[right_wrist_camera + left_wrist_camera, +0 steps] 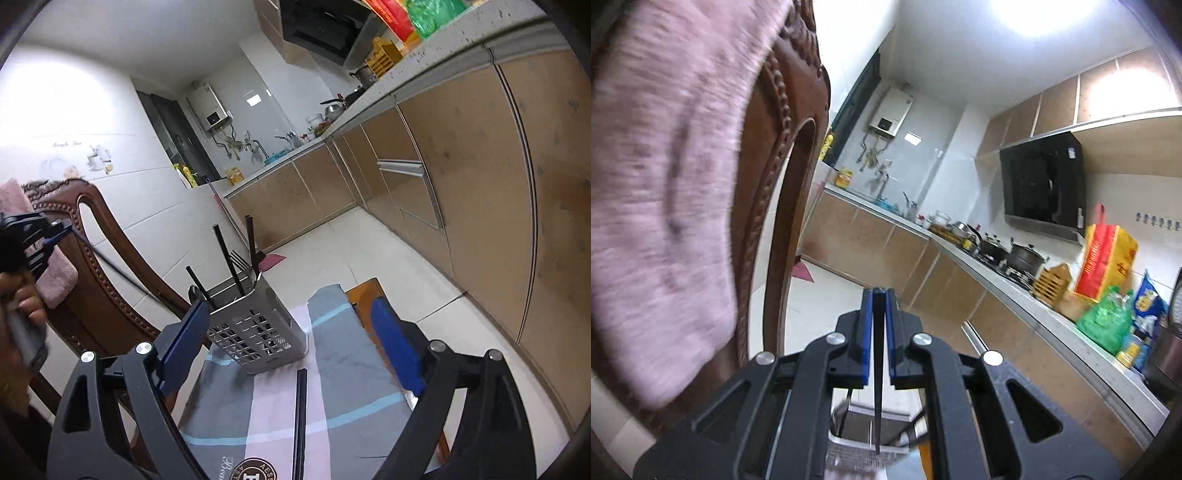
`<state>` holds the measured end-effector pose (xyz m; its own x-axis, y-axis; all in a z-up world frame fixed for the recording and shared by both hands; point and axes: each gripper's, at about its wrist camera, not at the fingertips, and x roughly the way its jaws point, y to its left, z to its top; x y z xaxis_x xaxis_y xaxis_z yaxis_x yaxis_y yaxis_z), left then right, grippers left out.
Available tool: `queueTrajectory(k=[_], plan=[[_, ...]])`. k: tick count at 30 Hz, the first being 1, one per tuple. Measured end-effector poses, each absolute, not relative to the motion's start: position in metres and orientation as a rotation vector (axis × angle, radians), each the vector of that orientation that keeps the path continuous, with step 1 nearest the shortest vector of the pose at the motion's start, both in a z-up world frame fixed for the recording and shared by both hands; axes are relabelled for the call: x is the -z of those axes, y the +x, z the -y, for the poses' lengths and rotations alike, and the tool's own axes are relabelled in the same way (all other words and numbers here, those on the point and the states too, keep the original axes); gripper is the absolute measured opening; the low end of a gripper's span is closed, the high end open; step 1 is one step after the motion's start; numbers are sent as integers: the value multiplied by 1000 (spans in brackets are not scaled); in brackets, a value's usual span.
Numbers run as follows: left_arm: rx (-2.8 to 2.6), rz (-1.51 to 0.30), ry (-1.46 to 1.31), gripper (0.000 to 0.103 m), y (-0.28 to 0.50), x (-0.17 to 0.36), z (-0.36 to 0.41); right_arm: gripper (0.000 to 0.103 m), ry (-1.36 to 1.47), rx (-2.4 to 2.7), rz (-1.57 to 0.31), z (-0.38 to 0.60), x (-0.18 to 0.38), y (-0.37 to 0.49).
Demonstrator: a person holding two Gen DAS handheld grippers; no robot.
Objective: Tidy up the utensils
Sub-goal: 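Lower the chopstick into the holder and open the left gripper, then move the right gripper to the last chopstick and close on it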
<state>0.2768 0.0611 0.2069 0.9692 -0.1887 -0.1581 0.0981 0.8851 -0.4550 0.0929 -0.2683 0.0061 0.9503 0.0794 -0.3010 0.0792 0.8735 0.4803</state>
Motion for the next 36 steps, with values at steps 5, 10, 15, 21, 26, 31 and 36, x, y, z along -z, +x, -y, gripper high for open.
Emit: queueTrajectory(k=[5, 10, 15, 21, 26, 31, 36], plan=[[96, -242, -463, 7, 326, -175, -47, 87, 516, -23, -322, 273, -5, 94], [71, -327, -447, 7, 362, -124, -30, 87, 517, -33, -341, 275, -3, 98], [105, -440, -362, 10, 371, -83, -3, 87, 524, -44, -364, 276, -1, 103], [120, -449, -257, 66, 313, -64, 2, 87, 449, -37, -412, 263, -1, 106], [166, -540, -131, 79, 227, -35, 1, 87, 350, -24, -473, 250, 3, 106], [228, -649, -83, 82, 162, -6, 7, 87, 227, -30, -538, 228, 19, 100], [216, -718, -58, 83, 135, 24, 6, 87, 142, -45, -687, 198, 55, 94]])
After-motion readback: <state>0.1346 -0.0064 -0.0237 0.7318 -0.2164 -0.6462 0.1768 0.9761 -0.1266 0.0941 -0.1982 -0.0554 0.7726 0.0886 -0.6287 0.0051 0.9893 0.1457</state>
